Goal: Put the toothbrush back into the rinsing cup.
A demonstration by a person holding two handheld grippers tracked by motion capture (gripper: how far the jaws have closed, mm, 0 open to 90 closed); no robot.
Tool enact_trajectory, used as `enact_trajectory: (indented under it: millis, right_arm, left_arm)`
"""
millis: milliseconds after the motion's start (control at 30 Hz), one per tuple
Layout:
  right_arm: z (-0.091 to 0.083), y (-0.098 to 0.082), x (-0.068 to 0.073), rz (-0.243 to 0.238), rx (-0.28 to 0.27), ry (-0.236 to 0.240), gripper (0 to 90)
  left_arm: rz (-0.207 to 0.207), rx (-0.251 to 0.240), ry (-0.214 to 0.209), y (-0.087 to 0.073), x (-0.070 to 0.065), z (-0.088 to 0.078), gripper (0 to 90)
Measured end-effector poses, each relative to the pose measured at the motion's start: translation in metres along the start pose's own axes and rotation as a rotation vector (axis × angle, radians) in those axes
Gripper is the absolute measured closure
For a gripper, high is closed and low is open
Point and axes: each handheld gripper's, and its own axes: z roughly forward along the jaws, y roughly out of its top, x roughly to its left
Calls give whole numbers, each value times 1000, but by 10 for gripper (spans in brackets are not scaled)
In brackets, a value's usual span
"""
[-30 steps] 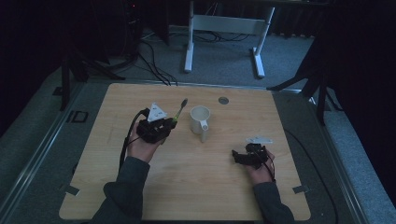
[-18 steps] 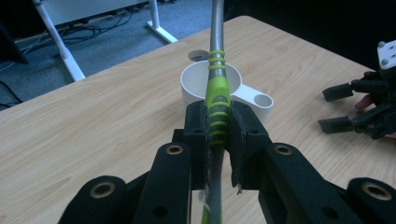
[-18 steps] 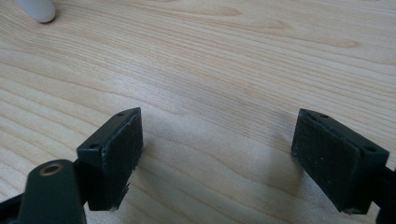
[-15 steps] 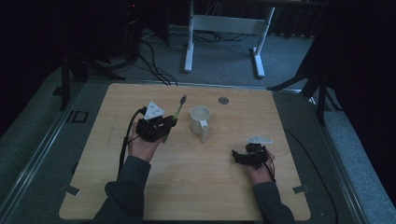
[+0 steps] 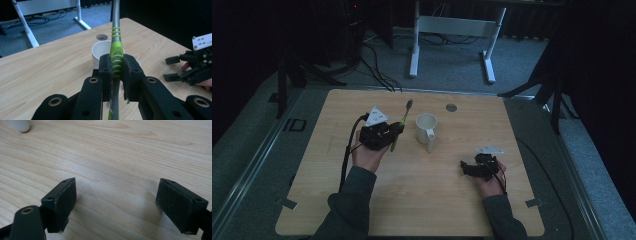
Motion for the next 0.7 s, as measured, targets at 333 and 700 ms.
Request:
enact_trajectory:
  millis: [333, 700]
  right_arm:
    - [0, 0, 0, -2, 1, 0, 163]
    - [0, 0, 0, -2, 1, 0, 163]
  left_arm:
    - [1, -17, -4, 6, -6, 5, 788]
    - [-28, -40, -15, 7, -8, 11, 787]
